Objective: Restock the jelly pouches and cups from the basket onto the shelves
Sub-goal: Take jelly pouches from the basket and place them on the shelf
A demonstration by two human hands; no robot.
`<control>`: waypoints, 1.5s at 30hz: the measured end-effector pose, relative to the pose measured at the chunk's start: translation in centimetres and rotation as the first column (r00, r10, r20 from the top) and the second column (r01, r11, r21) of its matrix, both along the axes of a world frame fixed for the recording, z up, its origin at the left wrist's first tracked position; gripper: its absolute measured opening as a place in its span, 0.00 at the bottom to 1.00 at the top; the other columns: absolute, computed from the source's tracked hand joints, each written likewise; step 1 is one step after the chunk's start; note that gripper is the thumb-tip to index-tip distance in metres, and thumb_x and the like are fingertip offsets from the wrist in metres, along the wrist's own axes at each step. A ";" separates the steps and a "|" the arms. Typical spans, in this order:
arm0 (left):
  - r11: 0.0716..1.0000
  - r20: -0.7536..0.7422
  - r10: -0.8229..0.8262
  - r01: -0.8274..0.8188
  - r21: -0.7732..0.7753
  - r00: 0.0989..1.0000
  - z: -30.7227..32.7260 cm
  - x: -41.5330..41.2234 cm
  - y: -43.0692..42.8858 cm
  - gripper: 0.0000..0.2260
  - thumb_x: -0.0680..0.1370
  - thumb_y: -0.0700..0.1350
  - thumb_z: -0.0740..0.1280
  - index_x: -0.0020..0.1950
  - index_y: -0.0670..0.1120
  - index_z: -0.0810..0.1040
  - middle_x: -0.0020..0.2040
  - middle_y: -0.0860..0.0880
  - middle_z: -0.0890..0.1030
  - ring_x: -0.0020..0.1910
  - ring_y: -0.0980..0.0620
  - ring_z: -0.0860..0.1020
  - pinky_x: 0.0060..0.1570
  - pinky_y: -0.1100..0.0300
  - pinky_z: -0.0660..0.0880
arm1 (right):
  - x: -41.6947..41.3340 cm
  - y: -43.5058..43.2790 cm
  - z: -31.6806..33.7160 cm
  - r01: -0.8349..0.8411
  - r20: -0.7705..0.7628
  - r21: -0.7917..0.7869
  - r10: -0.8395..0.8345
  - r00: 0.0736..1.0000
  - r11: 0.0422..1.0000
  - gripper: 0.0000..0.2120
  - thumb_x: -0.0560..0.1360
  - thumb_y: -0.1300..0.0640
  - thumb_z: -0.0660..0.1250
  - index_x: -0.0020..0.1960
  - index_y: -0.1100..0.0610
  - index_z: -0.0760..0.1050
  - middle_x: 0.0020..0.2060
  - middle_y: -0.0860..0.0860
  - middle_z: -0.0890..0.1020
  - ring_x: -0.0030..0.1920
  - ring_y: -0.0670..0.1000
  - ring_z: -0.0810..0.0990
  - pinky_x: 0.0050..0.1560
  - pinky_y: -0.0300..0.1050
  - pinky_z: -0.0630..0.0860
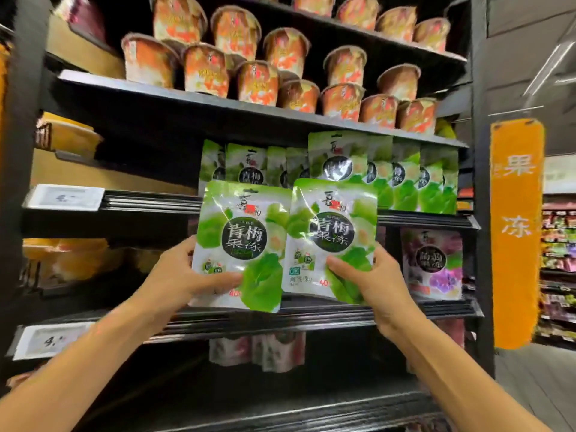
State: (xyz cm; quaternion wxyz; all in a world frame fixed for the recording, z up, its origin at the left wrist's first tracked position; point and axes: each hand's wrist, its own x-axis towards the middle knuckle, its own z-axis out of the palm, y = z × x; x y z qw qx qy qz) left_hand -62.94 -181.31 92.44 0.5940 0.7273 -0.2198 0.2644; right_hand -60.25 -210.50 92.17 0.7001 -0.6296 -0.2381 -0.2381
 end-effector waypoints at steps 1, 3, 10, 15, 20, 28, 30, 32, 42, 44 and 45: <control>1.000 0.016 0.013 -0.013 0.003 1.000 1.1 0.4 -0.3 0.27 0.58 0.44 0.82 0.55 0.51 0.81 0.48 0.48 0.86 0.46 0.49 0.85 0.38 0.65 0.80 | 0.8 -0.3 1.3 0.016 0.014 -0.005 -0.016 1.000 1.000 0.23 0.64 0.57 0.80 0.58 0.53 0.79 0.47 0.51 0.87 0.47 0.51 0.86 0.42 0.43 0.81; 1.000 0.037 0.031 -0.031 0.004 0.999 3.2 1.1 -1.1 0.27 0.58 0.46 0.82 0.55 0.49 0.81 0.48 0.48 0.87 0.46 0.50 0.85 0.41 0.63 0.80 | 2.3 -0.9 4.0 0.040 0.028 -0.001 -0.040 0.999 0.999 0.24 0.64 0.57 0.80 0.58 0.55 0.78 0.47 0.52 0.87 0.46 0.51 0.86 0.40 0.42 0.81; 0.993 0.020 0.084 -0.082 -0.088 0.996 7.6 3.5 -2.7 0.31 0.54 0.48 0.81 0.55 0.45 0.81 0.49 0.47 0.86 0.51 0.47 0.84 0.57 0.53 0.78 | 6.9 -1.6 11.3 0.161 0.017 -0.066 -0.161 0.987 0.985 0.40 0.64 0.53 0.81 0.70 0.60 0.67 0.55 0.51 0.80 0.52 0.51 0.82 0.48 0.47 0.80; 0.989 0.010 0.100 -0.098 -0.112 0.995 9.2 4.2 -3.6 0.29 0.54 0.50 0.81 0.53 0.47 0.83 0.47 0.50 0.87 0.47 0.53 0.85 0.48 0.59 0.79 | 9.6 -0.2 14.6 0.116 0.038 -0.114 -0.112 0.993 0.987 0.16 0.66 0.63 0.79 0.49 0.55 0.77 0.43 0.52 0.84 0.39 0.49 0.85 0.32 0.40 0.80; 0.981 -0.035 0.162 -0.165 -0.100 0.986 11.3 5.3 -4.2 0.29 0.52 0.53 0.81 0.51 0.46 0.84 0.46 0.51 0.87 0.48 0.52 0.85 0.54 0.53 0.80 | 11.8 1.4 17.6 0.244 0.054 -0.162 -0.238 0.970 0.956 0.30 0.66 0.56 0.80 0.62 0.61 0.72 0.56 0.58 0.80 0.53 0.59 0.82 0.52 0.57 0.81; 0.976 -0.003 0.199 -0.199 -0.087 0.980 15.4 7.1 -4.2 0.33 0.53 0.51 0.81 0.55 0.40 0.82 0.51 0.47 0.86 0.53 0.49 0.83 0.58 0.55 0.77 | 13.7 3.0 17.2 0.321 0.087 -0.205 -0.310 0.947 0.925 0.44 0.67 0.57 0.79 0.75 0.56 0.59 0.69 0.55 0.72 0.63 0.56 0.74 0.59 0.48 0.76; 0.978 -0.013 0.196 -0.197 -0.062 0.980 15.7 7.5 -4.2 0.32 0.55 0.48 0.82 0.56 0.39 0.81 0.51 0.46 0.86 0.53 0.48 0.83 0.61 0.53 0.76 | 13.8 3.0 16.6 0.322 0.093 -0.216 -0.309 0.947 0.922 0.44 0.67 0.56 0.79 0.76 0.58 0.58 0.71 0.56 0.70 0.66 0.57 0.73 0.62 0.49 0.74; 0.981 -0.023 0.186 -0.187 -0.060 0.982 15.6 7.9 -4.1 0.28 0.57 0.45 0.81 0.54 0.39 0.82 0.50 0.45 0.86 0.52 0.48 0.84 0.62 0.52 0.76 | 13.6 2.7 16.0 0.369 0.129 -0.261 -0.347 0.929 0.892 0.44 0.68 0.53 0.79 0.75 0.60 0.59 0.71 0.57 0.70 0.67 0.57 0.71 0.64 0.48 0.71; 0.992 -0.039 0.100 -0.102 -0.071 0.994 16.0 8.6 -5.4 0.23 0.59 0.42 0.79 0.52 0.40 0.82 0.49 0.45 0.86 0.45 0.51 0.85 0.40 0.61 0.81 | 12.3 0.0 13.8 0.686 0.441 -0.292 -0.543 0.715 0.667 0.30 0.68 0.52 0.78 0.64 0.54 0.68 0.52 0.52 0.78 0.54 0.54 0.76 0.51 0.48 0.73; 0.993 -0.044 0.092 -0.095 -0.077 0.995 16.0 8.8 -5.7 0.25 0.59 0.41 0.79 0.54 0.38 0.82 0.50 0.44 0.86 0.48 0.48 0.85 0.45 0.58 0.80 | 12.2 0.0 13.4 0.733 0.473 -0.291 -0.574 0.669 0.615 0.27 0.69 0.51 0.77 0.63 0.53 0.70 0.54 0.50 0.77 0.56 0.53 0.74 0.53 0.48 0.72; 0.992 -0.045 0.092 -0.096 -0.077 0.995 16.0 8.9 -5.9 0.26 0.59 0.41 0.79 0.56 0.38 0.81 0.50 0.43 0.86 0.49 0.47 0.85 0.47 0.57 0.80 | 12.1 0.1 13.4 0.748 0.484 -0.265 -0.587 0.649 0.608 0.24 0.70 0.50 0.76 0.62 0.53 0.71 0.54 0.50 0.76 0.57 0.52 0.73 0.54 0.46 0.70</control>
